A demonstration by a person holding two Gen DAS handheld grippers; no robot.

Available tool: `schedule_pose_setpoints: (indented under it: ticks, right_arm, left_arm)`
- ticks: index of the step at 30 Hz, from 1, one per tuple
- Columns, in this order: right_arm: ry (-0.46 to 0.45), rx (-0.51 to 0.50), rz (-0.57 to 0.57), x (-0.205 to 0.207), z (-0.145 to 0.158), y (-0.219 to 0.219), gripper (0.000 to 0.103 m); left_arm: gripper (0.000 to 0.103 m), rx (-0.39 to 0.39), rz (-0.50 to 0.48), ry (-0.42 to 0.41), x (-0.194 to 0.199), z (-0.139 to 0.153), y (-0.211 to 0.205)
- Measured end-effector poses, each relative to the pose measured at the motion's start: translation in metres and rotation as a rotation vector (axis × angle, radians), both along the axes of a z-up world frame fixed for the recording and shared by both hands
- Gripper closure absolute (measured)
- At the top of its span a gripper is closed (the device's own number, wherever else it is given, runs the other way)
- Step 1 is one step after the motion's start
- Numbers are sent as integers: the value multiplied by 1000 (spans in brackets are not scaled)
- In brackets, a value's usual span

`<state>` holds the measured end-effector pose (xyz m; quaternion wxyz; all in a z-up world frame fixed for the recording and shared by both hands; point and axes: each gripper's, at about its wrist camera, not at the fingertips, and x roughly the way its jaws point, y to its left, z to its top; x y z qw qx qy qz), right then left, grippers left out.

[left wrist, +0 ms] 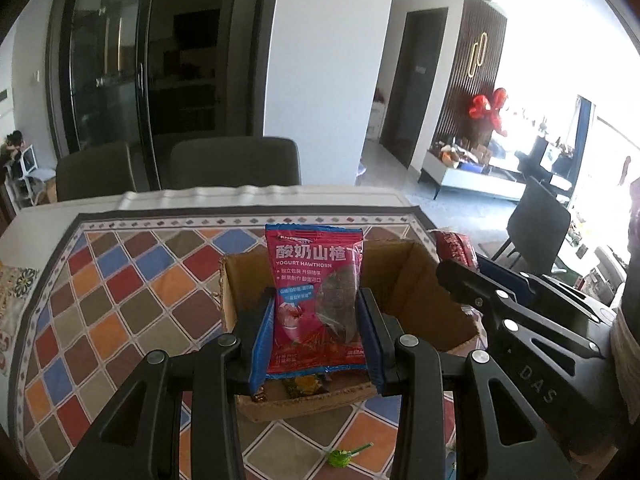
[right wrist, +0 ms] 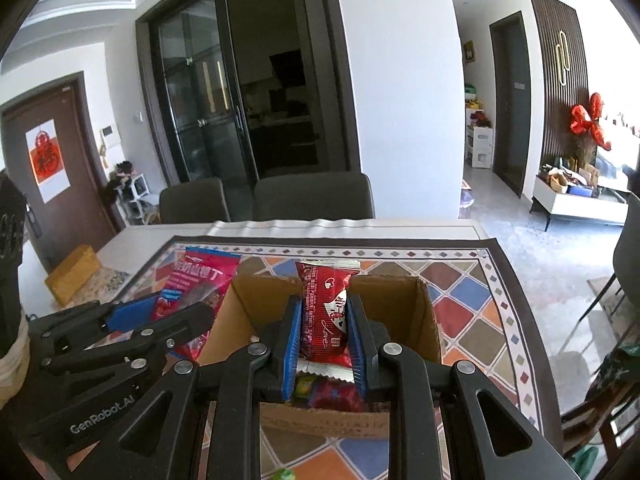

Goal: Organize snacks
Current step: 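Carry both snacks over the box and open both tools to drop them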

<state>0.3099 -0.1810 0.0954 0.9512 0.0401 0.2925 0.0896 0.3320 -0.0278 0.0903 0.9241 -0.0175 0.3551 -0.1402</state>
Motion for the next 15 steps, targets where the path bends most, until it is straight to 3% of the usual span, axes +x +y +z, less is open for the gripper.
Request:
schedule_pose_setpoints:
  ticks: [7, 11, 15]
  right_arm:
    - [68, -17, 2, 21, -11, -1, 79]
    - [86, -16, -27, 22, -13, -6, 61]
    - [77, -44, -46, 14, -12, -7, 60]
  left_arm:
    - [62, 37, 0, 59, 17, -11, -7]
    - [55, 54, 11, 38, 11, -10, -6]
    - [53, 57, 17, 10, -1, -5, -3]
